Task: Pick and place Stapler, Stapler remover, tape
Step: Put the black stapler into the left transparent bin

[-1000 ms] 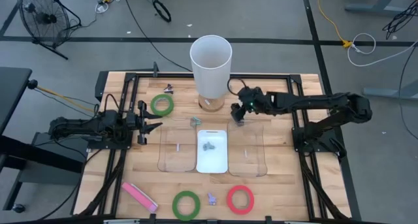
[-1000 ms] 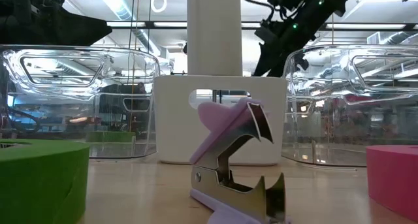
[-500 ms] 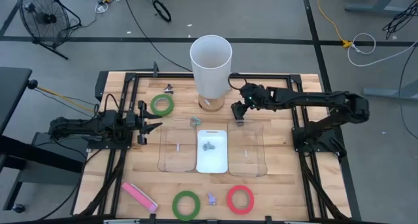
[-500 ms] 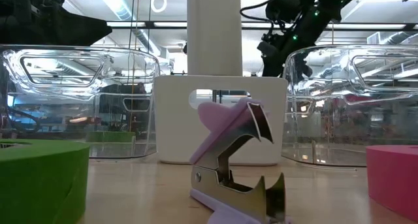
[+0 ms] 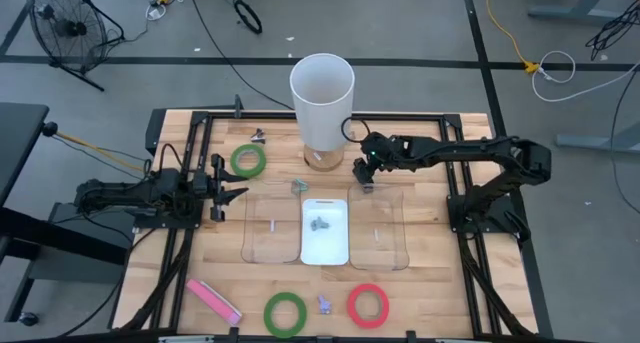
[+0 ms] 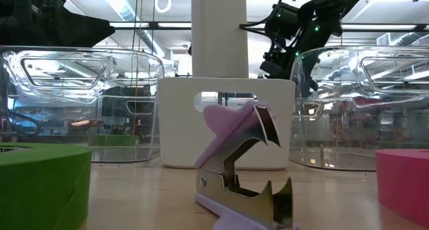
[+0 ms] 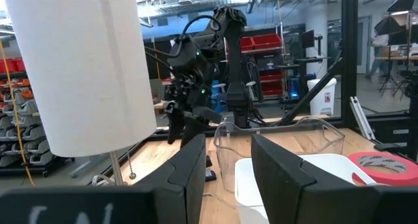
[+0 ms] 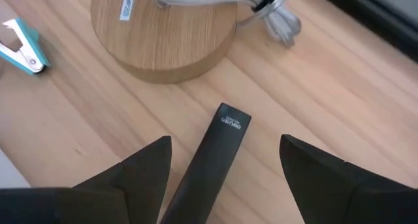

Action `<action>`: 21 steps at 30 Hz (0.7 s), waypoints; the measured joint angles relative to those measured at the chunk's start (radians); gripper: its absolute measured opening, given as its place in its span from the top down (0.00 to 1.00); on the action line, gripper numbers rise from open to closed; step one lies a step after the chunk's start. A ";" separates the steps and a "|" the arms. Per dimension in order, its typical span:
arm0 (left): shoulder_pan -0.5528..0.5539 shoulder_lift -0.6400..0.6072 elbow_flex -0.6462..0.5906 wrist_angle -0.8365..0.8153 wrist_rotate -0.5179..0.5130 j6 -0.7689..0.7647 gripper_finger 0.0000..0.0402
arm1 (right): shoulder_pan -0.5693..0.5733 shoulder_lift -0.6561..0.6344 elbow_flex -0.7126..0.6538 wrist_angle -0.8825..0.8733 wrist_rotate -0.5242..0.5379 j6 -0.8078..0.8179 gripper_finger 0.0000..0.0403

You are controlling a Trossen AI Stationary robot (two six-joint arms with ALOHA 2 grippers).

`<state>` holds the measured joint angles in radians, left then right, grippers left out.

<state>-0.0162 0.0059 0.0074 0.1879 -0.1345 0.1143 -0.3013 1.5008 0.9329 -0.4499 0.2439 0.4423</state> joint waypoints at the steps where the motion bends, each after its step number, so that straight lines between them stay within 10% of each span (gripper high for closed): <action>1: 0.000 0.000 0.000 0.000 0.000 0.000 0.68 | -0.001 0.001 0.000 -0.004 -0.002 0.006 0.29; 21: 0.000 0.000 0.000 0.008 0.001 0.000 0.68 | -0.001 0.065 -0.039 0.018 -0.098 0.104 0.29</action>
<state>-0.0162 0.0060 0.0073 0.1956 -0.1339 0.1143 -0.3019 1.5660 0.8944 -0.4320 0.1459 0.5468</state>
